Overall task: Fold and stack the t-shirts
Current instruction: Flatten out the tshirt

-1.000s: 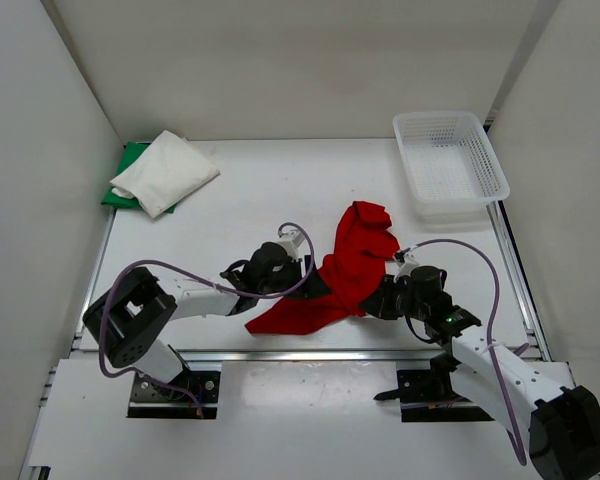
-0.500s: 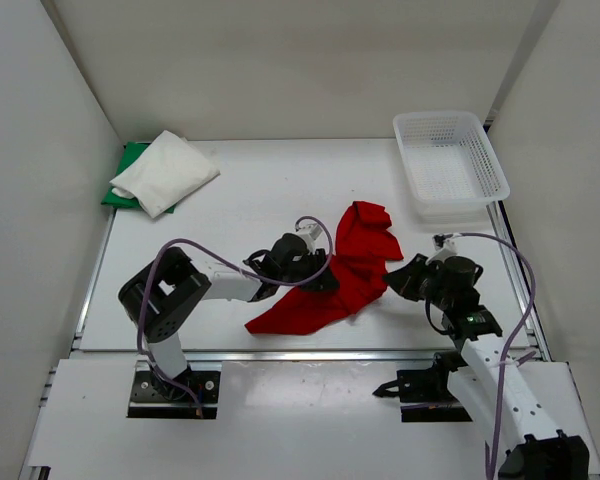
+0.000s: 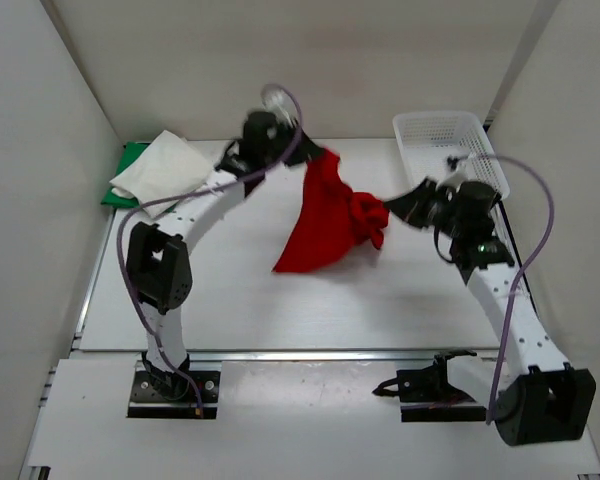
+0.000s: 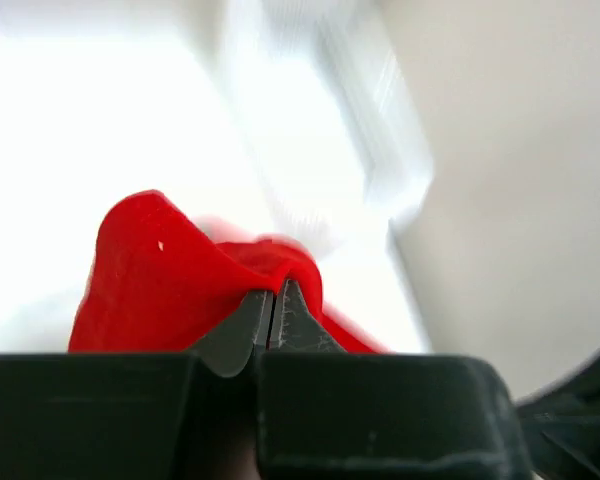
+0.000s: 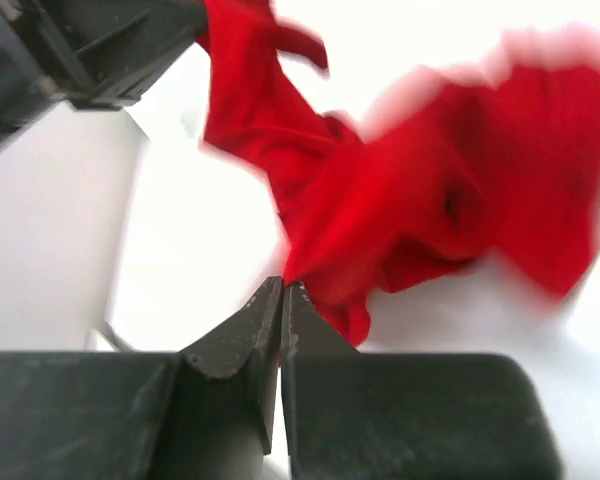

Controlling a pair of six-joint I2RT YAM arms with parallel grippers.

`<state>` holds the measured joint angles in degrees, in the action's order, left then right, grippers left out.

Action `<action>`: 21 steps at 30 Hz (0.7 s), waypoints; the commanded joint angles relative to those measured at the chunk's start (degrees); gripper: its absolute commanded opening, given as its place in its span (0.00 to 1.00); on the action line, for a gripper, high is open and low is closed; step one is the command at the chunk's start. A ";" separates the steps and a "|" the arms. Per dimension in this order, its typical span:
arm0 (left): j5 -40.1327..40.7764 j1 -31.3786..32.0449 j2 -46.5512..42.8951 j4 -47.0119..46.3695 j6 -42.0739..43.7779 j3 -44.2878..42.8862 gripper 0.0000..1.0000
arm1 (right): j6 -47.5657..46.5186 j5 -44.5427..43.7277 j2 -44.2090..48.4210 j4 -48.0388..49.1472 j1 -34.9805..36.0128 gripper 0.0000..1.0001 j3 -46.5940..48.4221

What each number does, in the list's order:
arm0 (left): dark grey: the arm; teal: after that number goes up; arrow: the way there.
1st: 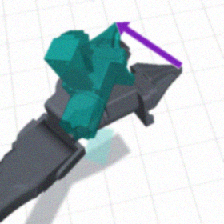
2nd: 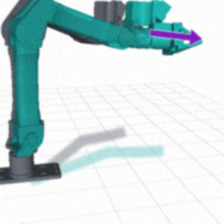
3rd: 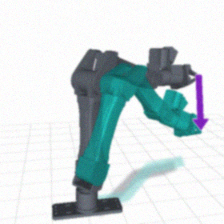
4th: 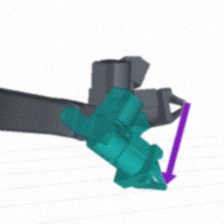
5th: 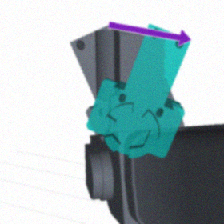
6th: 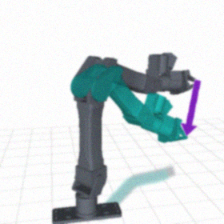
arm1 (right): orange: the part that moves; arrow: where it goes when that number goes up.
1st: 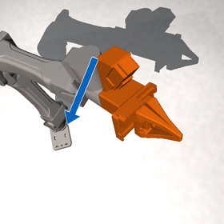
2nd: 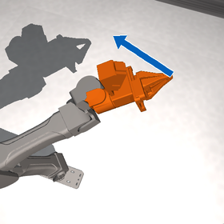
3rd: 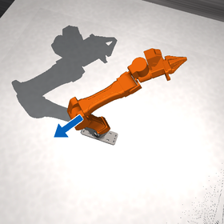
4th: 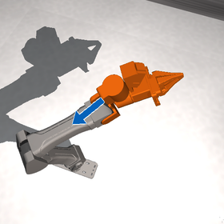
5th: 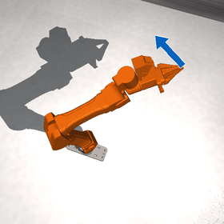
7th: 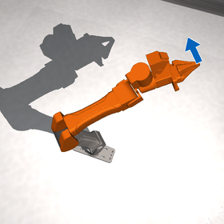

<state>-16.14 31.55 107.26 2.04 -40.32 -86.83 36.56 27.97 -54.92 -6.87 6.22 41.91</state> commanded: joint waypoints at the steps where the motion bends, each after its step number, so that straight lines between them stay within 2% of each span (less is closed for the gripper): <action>1: -0.99 -9.37 0.48 13.82 4.02 -26.45 0.00 | 1.76 5.95 -7.46 11.01 -3.57 0.00 19.14; 2: -2.30 -12.80 1.45 15.95 2.80 -33.95 0.00 | 1.68 5.87 -10.01 10.48 -3.84 0.00 26.48; 3: -3.53 -14.22 0.33 15.54 1.65 -35.94 0.00 | 1.07 5.44 -12.12 9.78 -3.85 0.00 32.99; 4: -5.11 -18.06 -4.12 11.97 -1.49 -34.13 0.00 | 0.63 6.82 -13.01 7.95 -3.76 0.00 36.45; 6: -7.23 -23.27 -11.50 4.92 -4.24 -22.22 0.00 | -1.91 6.76 -13.73 4.87 -2.28 0.00 45.42; 7: -7.06 -25.81 -17.03 3.86 -3.98 -18.85 0.03 | -3.14 5.27 -13.21 2.50 -1.57 0.00 45.63; 8: -6.45 -28.01 -20.13 1.76 -3.37 -10.64 0.06 | -5.16 3.60 -11.37 1.00 0.01 0.01 45.11; 9: -5.49 -28.38 -26.69 -1.48 -2.93 -0.03 0.12 | -5.44 3.24 -8.48 0.81 1.33 0.00 40.66; 10: -4.78 -30.13 -33.54 -4.47 -2.93 5.73 0.18 | -5.27 2.63 -6.80 2.64 1.95 0.00 37.49; 11: -2.08 -31.19 -37.00 -8.16 -4.49 17.19 0.32 | -4.40 4.01 -2.52 5.00 1.96 0.00 29.54; 13: -1.70 -34.00 -48.15 -12.75 -6.17 37.16 0.65 | -2.46 4.81 4.96 7.74 2.91 0.00 13.28; 14: -1.35 -35.32 -52.38 -12.68 -6.70 41.17 0.86 | -2.19 4.73 6.21 7.84 3.18 0.00 9.28; 15: -0.57 -36.37 -54.16 -11.81 -6.36 48.43 0.99 | -1.84 5.08 8.23 7.06 3.27 0.00 2.98; 17: 0.50 -37.61 -58.47 -10.32 -6.44 57.70 0.99 | -1.76 5.69 11.40 4.70 2.66 0.00 -6.88; 21: -3.10 -39.72 -59.63 -7.06 -3.47 62.48 0.99 | -2.89 6.23 17.21 1.34 -4.98 0.01 -14.04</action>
<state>-17.26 -6.66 49.34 -5.26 -45.67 -25.12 34.30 33.41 -41.28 -4.64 4.64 29.21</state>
